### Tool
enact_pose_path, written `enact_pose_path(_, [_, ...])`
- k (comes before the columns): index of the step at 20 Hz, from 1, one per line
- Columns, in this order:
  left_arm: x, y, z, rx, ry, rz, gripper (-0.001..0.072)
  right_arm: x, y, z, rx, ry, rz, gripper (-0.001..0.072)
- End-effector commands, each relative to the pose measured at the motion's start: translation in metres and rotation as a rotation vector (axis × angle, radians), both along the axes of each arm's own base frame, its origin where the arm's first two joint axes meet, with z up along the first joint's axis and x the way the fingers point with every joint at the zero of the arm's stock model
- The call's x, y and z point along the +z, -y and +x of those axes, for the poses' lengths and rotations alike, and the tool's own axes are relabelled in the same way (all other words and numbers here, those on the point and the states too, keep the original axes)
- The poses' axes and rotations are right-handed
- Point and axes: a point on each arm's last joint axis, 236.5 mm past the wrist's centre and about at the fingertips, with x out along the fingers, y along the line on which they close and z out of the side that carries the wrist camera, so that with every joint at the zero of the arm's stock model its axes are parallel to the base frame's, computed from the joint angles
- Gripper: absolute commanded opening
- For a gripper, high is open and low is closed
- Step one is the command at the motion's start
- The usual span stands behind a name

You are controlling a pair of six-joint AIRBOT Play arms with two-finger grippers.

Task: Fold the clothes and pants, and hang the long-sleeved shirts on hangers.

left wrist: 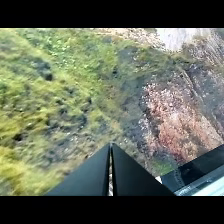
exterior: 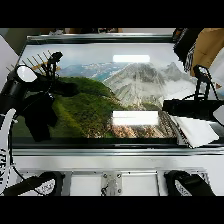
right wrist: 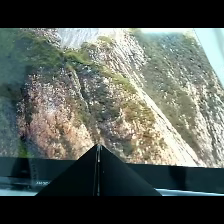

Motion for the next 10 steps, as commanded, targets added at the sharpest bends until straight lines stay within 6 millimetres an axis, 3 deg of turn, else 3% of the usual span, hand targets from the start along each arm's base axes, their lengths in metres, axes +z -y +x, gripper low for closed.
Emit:
enact_pose_path(1, [0.000,0.000,0.000,-0.002,0.000,0.001,0.0007,0.000,0.000,0.000,0.001,-0.001,0.000,0.0016])
enact_pose_path(4, [0.000,0.000,0.002,0.002,0.007,0.002,0.0007,0.000,0.000,0.000,0.001,-0.001,0.000,0.0016])
enact_pose_path(5, [0.009,-0.027,0.015,0.037,0.056,0.071,0.0490,-0.001,0.000,0.000,0.001,-0.002,0.000,0.0016])
enact_pose_path(6, [0.019,-0.050,0.024,0.073,0.087,0.123,0.0711,-0.001,0.000,0.000,0.001,-0.002,0.000,0.0016])
enact_pose_path(8, [0.041,-0.105,0.032,0.166,0.118,0.247,0.0712,-0.001,0.000,0.000,0.001,-0.003,0.000,0.0017])
enact_pose_path(10, [0.048,-0.180,0.023,0.342,0.070,0.440,0.0711,-0.001,0.000,0.000,0.001,-0.003,0.000,0.0016])
